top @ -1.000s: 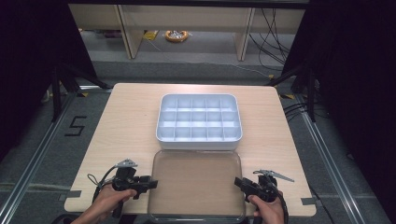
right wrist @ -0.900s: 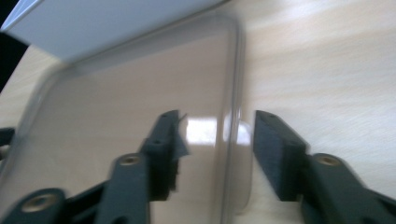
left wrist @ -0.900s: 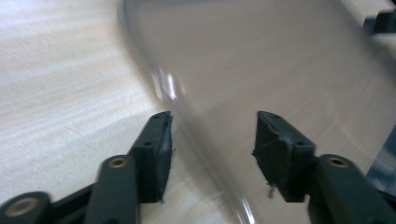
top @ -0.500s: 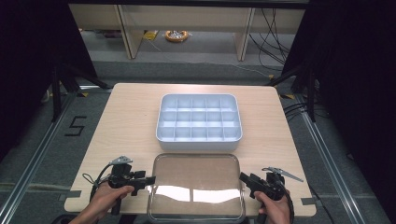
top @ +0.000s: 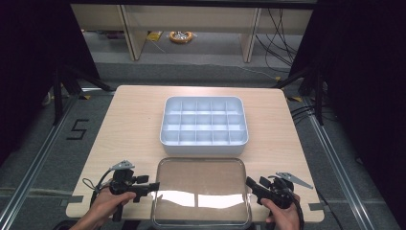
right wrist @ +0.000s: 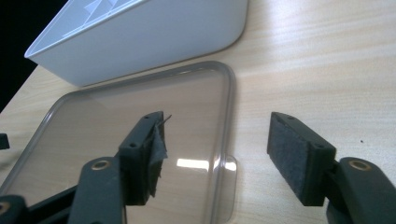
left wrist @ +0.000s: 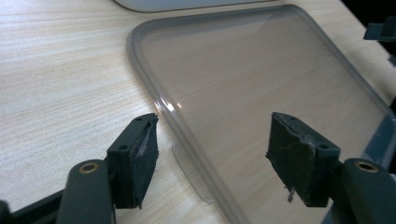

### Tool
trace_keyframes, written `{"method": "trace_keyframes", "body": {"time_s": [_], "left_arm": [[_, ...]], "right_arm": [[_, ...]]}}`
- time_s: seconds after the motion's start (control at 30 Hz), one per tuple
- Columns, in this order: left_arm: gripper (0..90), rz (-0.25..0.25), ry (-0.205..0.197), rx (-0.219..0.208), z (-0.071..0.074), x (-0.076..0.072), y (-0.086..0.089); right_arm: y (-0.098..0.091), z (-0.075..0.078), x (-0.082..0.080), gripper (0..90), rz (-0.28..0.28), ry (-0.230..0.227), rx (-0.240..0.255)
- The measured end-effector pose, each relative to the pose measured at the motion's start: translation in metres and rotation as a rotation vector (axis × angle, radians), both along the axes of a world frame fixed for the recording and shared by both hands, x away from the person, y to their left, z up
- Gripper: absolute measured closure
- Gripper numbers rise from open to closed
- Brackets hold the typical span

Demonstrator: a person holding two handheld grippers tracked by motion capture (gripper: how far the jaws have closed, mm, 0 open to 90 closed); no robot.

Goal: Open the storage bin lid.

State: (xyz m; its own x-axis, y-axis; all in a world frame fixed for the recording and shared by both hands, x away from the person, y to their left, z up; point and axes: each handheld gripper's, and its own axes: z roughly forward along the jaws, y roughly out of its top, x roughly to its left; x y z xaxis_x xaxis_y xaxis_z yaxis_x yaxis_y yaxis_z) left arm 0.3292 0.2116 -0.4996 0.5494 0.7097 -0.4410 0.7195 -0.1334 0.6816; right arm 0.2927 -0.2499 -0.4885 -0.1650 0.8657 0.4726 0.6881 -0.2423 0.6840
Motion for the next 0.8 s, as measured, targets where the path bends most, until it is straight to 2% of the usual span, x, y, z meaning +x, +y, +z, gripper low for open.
{"method": "trace_keyframes", "body": {"time_s": [0.03,0.07,0.1,0.13,0.17,0.2,0.23,0.27,0.33,0.4,0.47,0.5,0.53,0.63,0.67,0.8], "left_arm": [[31.5,-0.004,-0.012,0.019,0.001,0.001,0.004],[30.9,-0.004,-0.012,0.019,0.001,0.001,0.004],[30.9,0.009,-0.013,0.007,0.001,0.000,0.003],[29.2,-0.003,-0.013,0.003,0.001,0.000,0.006],[28.4,-0.008,-0.019,0.001,0.002,0.000,0.006],[27.6,-0.008,-0.019,0.001,0.002,0.000,0.006],[26.7,-0.013,-0.024,0.006,0.002,-0.001,0.007],[26.7,-0.011,-0.031,0.008,0.002,-0.001,0.007],[24.2,-0.016,-0.042,-0.003,0.003,-0.003,0.007],[22.6,-0.017,-0.050,-0.012,0.003,-0.004,0.007],[20.6,-0.016,-0.060,-0.015,0.004,-0.005,0.008],[19.5,-0.016,-0.060,-0.015,0.004,-0.005,0.008],[19.0,-0.024,-0.067,-0.012,0.004,-0.006,0.009],[17.5,-0.025,-0.080,-0.014,0.004,-0.009,0.009],[17.6,-0.035,-0.084,-0.002,0.005,-0.012,0.011],[17.5,-0.035,-0.094,0.001,0.006,-0.016,0.012]], "right_arm": [[0.004,0.004,-0.004,33.7,-0.018,0.051,0.026],[0.004,0.004,-0.004,33.7,-0.018,0.051,0.026],[0.003,0.003,-0.004,32.5,0.000,0.010,-0.001],[0.006,0.006,-0.008,31.2,-0.019,0.031,0.005],[0.004,0.005,-0.008,30.9,0.013,-0.001,-0.026],[0.004,0.005,-0.008,30.9,0.013,-0.001,-0.026],[0.001,0.001,-0.006,30.8,0.049,-0.079,-0.106],[0.001,0.001,-0.006,30.8,0.049,-0.079,-0.106],[0.000,-0.001,-0.007,30.8,0.090,-0.100,-0.124],[0.001,-0.001,-0.009,29.6,0.098,-0.108,-0.142],[0.005,0.003,-0.013,28.6,0.086,-0.098,-0.123],[0.006,0.005,-0.016,29.4,0.089,-0.086,-0.133],[0.004,0.003,-0.014,29.9,0.123,-0.141,-0.158],[0.006,0.004,-0.018,28.9,0.116,-0.134,-0.152],[0.004,0.003,-0.020,27.9,0.147,-0.169,-0.200],[0.005,0.003,-0.026,28.5,0.146,-0.189,-0.202]]}}
